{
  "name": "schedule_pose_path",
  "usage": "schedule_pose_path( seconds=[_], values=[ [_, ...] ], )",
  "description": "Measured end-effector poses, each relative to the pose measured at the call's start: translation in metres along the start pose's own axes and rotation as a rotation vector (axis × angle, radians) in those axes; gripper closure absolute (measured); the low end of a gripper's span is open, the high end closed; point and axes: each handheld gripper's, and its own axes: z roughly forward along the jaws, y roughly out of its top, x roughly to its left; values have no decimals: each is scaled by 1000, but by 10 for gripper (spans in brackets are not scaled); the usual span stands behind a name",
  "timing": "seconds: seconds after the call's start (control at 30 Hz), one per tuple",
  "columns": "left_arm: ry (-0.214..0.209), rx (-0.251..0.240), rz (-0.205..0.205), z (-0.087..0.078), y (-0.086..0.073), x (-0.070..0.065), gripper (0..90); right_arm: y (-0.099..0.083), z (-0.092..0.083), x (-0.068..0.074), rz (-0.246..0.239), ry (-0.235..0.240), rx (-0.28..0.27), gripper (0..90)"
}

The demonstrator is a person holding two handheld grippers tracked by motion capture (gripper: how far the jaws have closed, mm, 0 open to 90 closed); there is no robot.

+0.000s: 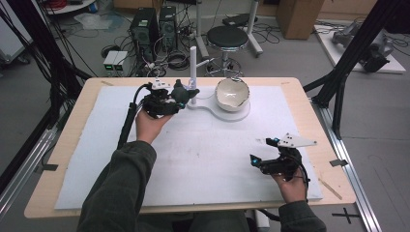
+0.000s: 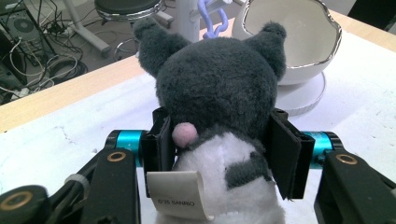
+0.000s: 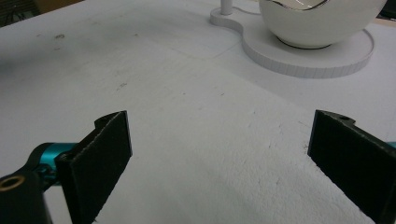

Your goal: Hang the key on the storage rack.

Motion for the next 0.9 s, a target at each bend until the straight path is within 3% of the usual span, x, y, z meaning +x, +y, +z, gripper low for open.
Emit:
schedule_pose_path(
  seconds=[0.13,0.37,0.9],
  values=[
    [2,-1,0,0,0,0,464,0,0,0,1,0,-1,54],
    [3,2,-2,0,0,1,346,0,0,0,1,0,-1,53],
    [-34,-8,25,-10,-4,-3,348,-1,-1,-3,10,-5,6,53]
  ],
)
